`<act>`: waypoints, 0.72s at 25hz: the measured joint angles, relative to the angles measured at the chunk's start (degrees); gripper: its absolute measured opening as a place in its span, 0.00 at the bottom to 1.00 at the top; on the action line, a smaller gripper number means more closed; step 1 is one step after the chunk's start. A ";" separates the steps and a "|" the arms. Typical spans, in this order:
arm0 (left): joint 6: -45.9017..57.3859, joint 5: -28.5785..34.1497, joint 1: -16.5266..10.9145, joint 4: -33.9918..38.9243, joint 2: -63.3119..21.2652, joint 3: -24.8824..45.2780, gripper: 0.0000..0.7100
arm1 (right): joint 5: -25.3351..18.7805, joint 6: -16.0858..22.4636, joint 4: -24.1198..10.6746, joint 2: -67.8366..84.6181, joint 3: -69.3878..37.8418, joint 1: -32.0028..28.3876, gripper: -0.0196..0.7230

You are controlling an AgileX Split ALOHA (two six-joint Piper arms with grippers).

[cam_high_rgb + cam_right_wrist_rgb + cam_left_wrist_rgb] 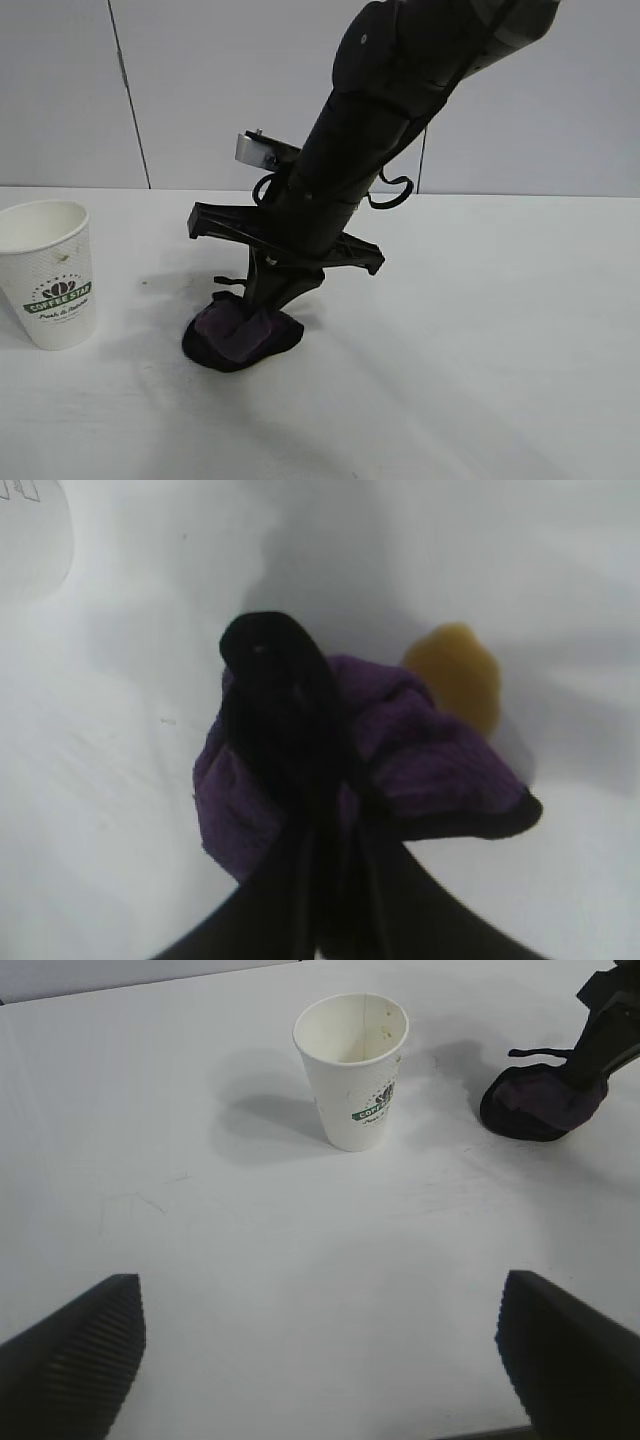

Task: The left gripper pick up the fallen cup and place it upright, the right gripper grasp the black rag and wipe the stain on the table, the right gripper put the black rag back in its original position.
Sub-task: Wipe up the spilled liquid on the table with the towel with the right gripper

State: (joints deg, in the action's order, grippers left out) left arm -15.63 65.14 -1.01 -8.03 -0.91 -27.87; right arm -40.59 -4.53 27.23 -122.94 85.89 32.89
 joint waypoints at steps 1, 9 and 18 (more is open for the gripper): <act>0.00 0.00 0.00 0.00 0.00 0.00 0.97 | -0.16 0.00 -0.21 0.00 0.00 0.00 0.08; 0.00 0.10 0.00 0.00 0.00 0.00 0.97 | -2.96 2.22 -6.99 0.00 0.00 0.00 0.08; 0.00 0.10 0.00 0.00 0.00 0.00 0.97 | -9.57 4.53 -12.98 0.00 0.00 -3.54 0.08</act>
State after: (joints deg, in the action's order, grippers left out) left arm -15.63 65.24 -1.01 -8.03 -0.91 -27.87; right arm -50.15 0.00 14.26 -122.94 85.89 29.34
